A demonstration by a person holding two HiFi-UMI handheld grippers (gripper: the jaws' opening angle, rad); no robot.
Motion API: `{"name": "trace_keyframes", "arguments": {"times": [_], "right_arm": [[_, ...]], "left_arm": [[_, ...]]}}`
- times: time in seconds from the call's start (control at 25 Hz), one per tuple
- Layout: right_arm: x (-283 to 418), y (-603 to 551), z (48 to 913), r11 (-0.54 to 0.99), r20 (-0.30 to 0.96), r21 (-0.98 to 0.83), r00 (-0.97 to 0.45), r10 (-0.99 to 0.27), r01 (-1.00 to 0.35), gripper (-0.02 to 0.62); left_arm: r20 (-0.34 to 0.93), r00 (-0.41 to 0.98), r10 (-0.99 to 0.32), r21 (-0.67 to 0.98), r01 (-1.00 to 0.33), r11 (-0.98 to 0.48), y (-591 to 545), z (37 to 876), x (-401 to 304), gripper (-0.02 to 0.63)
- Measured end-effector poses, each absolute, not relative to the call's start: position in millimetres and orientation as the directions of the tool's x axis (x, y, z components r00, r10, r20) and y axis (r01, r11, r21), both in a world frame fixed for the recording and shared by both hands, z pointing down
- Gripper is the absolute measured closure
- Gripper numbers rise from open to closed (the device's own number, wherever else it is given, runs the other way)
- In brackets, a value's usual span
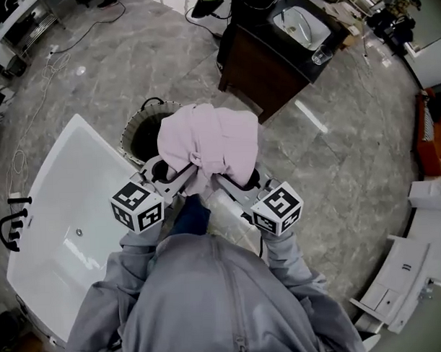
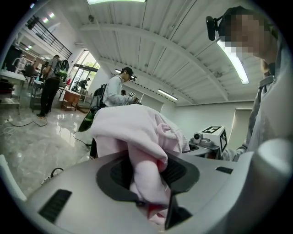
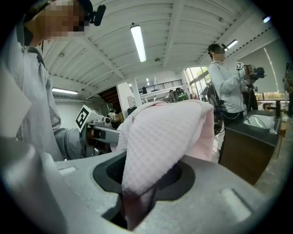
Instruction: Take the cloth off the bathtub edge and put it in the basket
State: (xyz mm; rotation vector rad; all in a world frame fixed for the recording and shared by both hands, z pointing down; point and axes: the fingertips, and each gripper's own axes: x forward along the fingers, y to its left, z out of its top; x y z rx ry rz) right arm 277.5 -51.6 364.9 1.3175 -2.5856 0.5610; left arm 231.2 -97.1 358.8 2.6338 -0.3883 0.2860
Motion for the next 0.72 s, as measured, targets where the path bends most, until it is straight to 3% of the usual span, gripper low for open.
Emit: {"name": "trace_keyframes", "arguments": {"times": [0.72], "right_arm": [[240, -211, 353, 0.759, 0.330, -0.216, -0.777, -0.536, -0.615, 0.456]], "left_arm": [[0.245, 0.826, -0.507, 0.403, -0.562, -0.722, -240, 346, 181, 0.462]]}}
